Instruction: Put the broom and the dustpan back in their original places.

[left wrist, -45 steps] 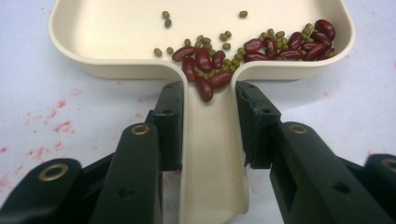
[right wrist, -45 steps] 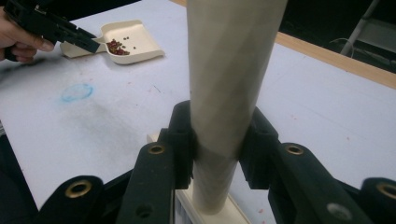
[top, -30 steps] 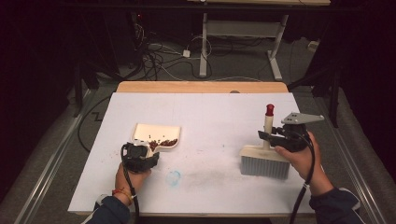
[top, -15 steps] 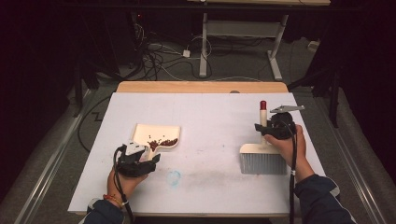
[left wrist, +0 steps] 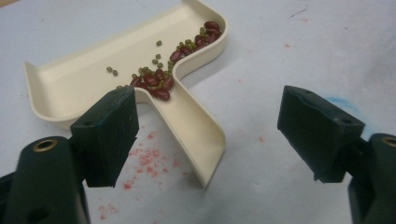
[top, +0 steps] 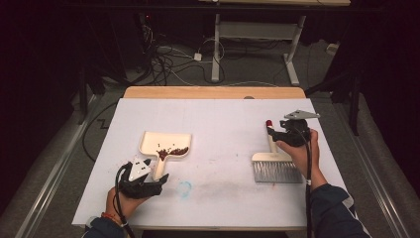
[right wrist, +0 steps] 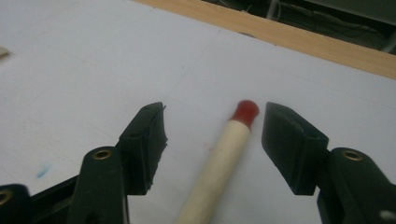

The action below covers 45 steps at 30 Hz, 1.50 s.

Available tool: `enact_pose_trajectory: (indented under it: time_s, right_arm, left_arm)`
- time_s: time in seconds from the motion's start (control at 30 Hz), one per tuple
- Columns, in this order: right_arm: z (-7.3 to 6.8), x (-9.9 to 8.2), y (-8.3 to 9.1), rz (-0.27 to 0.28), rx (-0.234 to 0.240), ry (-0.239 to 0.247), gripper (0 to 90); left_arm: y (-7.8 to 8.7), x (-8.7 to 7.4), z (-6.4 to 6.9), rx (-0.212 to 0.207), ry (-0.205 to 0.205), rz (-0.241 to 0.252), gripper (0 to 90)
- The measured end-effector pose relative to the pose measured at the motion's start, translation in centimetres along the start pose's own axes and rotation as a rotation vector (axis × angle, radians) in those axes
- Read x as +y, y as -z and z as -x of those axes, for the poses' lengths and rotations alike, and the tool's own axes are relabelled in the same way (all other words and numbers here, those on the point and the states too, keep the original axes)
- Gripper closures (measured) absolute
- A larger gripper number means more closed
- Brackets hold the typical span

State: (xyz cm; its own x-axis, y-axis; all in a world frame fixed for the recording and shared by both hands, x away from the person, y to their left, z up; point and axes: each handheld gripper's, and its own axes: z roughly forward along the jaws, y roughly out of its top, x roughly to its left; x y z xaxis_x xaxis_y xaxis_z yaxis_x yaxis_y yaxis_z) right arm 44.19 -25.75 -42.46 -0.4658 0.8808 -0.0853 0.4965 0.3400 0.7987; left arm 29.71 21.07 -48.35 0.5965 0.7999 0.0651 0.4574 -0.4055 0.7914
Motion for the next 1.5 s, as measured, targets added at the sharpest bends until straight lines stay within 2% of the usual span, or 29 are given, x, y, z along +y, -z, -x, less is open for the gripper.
enact_pose_trajectory:
  time_s: [0.03, 0.13, 0.2, 0.27, 0.37, 0.43, 0.57, 0.67, 0.8, 1.07, 1.27, 1.5]
  right_arm:
    - [0.0, 0.0, 0.0, 0.009, 0.011, 0.0, 39.0]
    - [0.0, 0.1, 0.3, 0.043, 0.006, -0.005, 34.4]
    - [-0.1, 0.2, 0.6, 0.068, 0.007, -0.005, 31.6]
    - [-0.2, 0.3, 0.8, 0.087, 0.028, -0.006, 28.7]
    - [-0.6, 0.4, 1.2, 0.106, 0.021, 0.0, 25.1]
    - [-0.9, 0.5, 1.5, 0.12, -0.026, -0.002, 22.2]
    - [-1.4, 0.6, 2.1, 0.149, -0.005, 0.004, 19.3]
    - [-1.8, 0.8, 2.5, 0.175, -0.009, 0.015, 16.5]
    - [-2.2, 0.9, 3.0, 0.199, 0.005, 0.028, 16.5]
    - [-2.7, 1.1, 4.1, 0.208, 0.011, 0.056, 17.4]
    - [-2.9, 1.0, 4.7, 0.211, 0.008, 0.072, 18.2]
    - [-3.1, 0.8, 5.5, 0.223, 0.004, 0.094, 18.9]
  left_arm:
    - [0.0, 0.0, 0.1, -0.002, -0.002, -0.003, 19.6]
    - [0.1, 0.0, 0.2, -0.011, -0.016, -0.002, 17.6]
    - [0.0, 0.0, 0.2, -0.017, -0.045, -0.007, 17.6]
    - [-0.1, 0.0, 0.3, -0.017, -0.057, -0.009, 17.6]
    - [-0.3, 0.0, 0.4, -0.03, -0.069, -0.012, 17.5]
    - [-0.4, 0.0, 0.6, -0.041, -0.076, -0.01, 17.6]
    - [-0.5, 0.1, 0.8, -0.036, -0.083, -0.01, 17.6]
    - [-0.5, 0.1, 0.9, -0.045, -0.083, 0.001, 17.5]
    - [-0.5, 0.1, 1.0, -0.052, -0.089, 0.009, 17.5]
    - [-0.5, 0.1, 1.5, -0.043, -0.129, 0.004, 17.5]
    - [-0.5, 0.2, 1.6, -0.055, -0.131, 0.009, 17.5]
    - [-0.4, 0.2, 1.6, -0.047, -0.137, 0.013, 17.5]
